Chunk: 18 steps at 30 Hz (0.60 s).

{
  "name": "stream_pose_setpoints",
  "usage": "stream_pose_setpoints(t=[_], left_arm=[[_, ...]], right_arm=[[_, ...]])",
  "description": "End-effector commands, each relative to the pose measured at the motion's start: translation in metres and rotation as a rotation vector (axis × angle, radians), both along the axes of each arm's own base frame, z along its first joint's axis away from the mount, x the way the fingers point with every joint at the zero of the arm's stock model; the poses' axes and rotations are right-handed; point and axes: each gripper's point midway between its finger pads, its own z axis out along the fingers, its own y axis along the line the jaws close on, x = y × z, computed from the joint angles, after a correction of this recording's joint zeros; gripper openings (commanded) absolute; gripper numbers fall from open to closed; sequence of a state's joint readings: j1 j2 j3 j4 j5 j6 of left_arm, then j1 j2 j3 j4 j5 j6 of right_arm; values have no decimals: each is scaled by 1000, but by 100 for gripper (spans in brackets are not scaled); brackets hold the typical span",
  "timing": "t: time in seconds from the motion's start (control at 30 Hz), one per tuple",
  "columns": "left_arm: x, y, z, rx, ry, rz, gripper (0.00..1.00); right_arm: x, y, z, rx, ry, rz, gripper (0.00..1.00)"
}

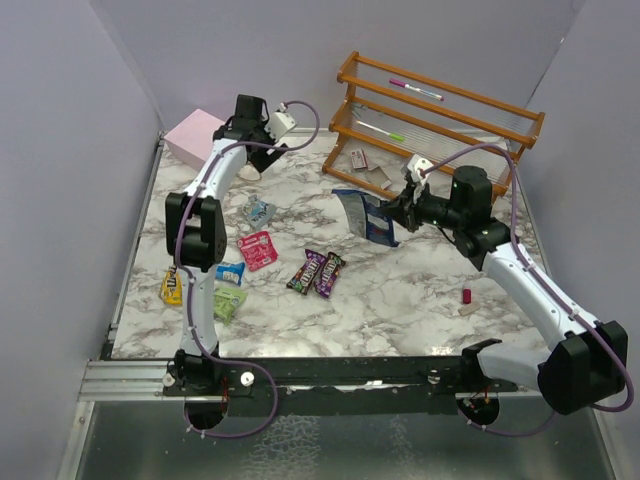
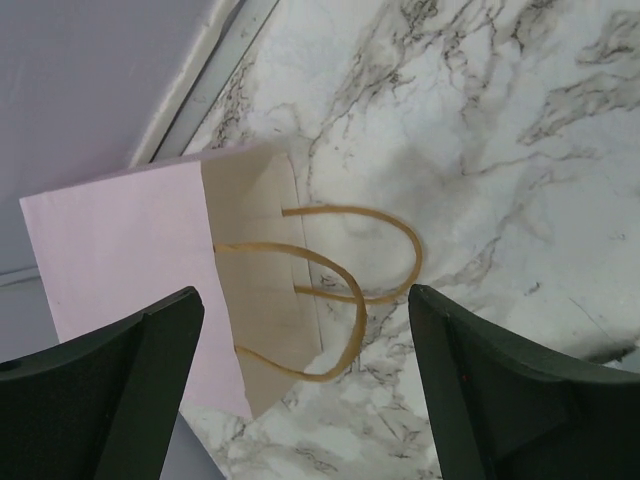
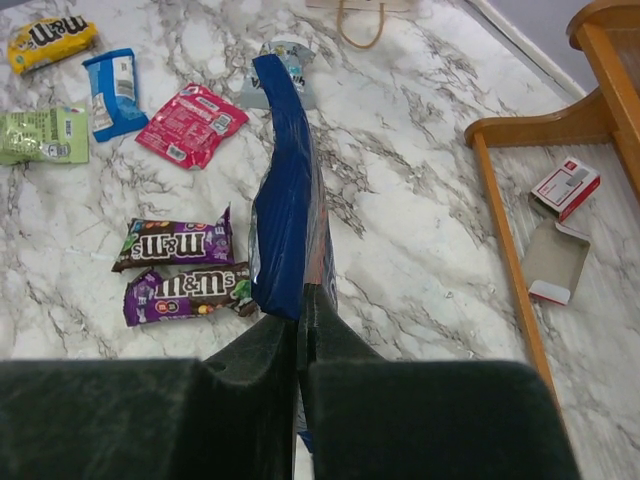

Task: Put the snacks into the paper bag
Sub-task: Adjust the paper bag at the center of the board.

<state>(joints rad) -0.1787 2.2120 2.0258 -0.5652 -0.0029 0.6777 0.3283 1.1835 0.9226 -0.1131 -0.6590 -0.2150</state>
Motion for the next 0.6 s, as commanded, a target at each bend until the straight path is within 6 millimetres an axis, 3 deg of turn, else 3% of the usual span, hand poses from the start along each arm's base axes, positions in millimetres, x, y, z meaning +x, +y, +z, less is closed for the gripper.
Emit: stream_pose_setpoints(t=[0.0,0.13,0.4,0.47,0.57], left_arm=[[17,8,0,78,-8,17,84],[20,14,-21,117,26,35,77],[10,20,-44,135,77,66,64],[9,20,-50,138,88,68,57],[7,20,-54,147,109,73,38]], right_arm=[[-7,5,-1,2,-15,47,1],[-8,3,1,0,-23,46,1],[-5,1,0,-7,-27,38,1],[-5,0,0,-8,-28,35,1],[-5,-1,1,-5,-31,34,1]])
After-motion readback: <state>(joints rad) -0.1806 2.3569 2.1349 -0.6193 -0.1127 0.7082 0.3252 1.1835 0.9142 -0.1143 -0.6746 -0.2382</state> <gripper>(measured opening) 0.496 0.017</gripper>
